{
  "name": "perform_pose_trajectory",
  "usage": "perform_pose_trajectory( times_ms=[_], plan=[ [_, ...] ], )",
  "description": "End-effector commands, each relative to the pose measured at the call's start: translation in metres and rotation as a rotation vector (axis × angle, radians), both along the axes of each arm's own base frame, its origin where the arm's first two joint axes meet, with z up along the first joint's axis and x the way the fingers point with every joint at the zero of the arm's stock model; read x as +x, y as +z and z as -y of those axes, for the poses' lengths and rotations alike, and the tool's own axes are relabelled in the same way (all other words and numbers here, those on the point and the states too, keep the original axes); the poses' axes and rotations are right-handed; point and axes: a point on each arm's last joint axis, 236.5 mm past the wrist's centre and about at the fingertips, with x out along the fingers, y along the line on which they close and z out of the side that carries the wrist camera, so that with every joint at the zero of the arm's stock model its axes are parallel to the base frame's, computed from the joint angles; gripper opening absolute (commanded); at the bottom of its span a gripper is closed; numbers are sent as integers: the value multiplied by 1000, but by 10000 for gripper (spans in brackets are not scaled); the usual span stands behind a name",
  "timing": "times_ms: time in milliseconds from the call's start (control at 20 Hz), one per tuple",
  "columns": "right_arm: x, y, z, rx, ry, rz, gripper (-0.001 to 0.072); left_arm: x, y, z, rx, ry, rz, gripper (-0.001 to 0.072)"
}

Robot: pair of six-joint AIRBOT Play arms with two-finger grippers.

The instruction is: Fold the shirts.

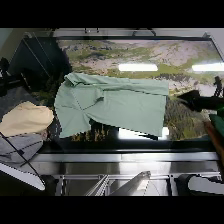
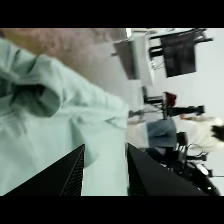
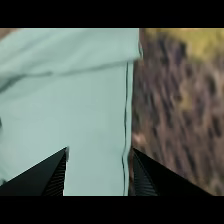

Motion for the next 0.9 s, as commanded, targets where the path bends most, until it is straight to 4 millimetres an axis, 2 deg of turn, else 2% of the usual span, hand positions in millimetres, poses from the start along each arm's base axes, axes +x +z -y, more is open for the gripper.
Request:
perform_pose_trajectory(
  times_ms=[0,200,350,400,450,550,600,650,750,850],
  plan=[
    [-76,-37,-26,97,49,-216,450,-34,-27,-20,140,-28,-171,291],
    [-122,-77,-68,110,82,-338,450,-41,-32,-3,150,-74,-221,291],
    [-133,-94,-96,53,142,-377,450,-46,-48,7,220,-117,-267,291],
    [-132,-96,-103,34,156,-374,385,-49,-55,10,254,-135,-285,291],
    [-129,-97,-111,28,164,-364,353,-51,-62,12,285,-145,-310,291],
    [-123,-93,-125,40,173,-345,330,-55,-77,6,355,-137,-369,291],
    [-122,-92,-128,44,183,-333,152,-57,-83,1,384,-120,-400,291],
    [-122,-91,-129,43,186,-329,36,-59,-89,-6,412,-102,-434,291],
    [-120,-87,-128,38,183,-315,15,-65,-100,-18,463,-77,-494,293],
    [-114,-83,-122,22,168,-289,15,-69,-105,-20,496,-86,-512,295]
  ],
)
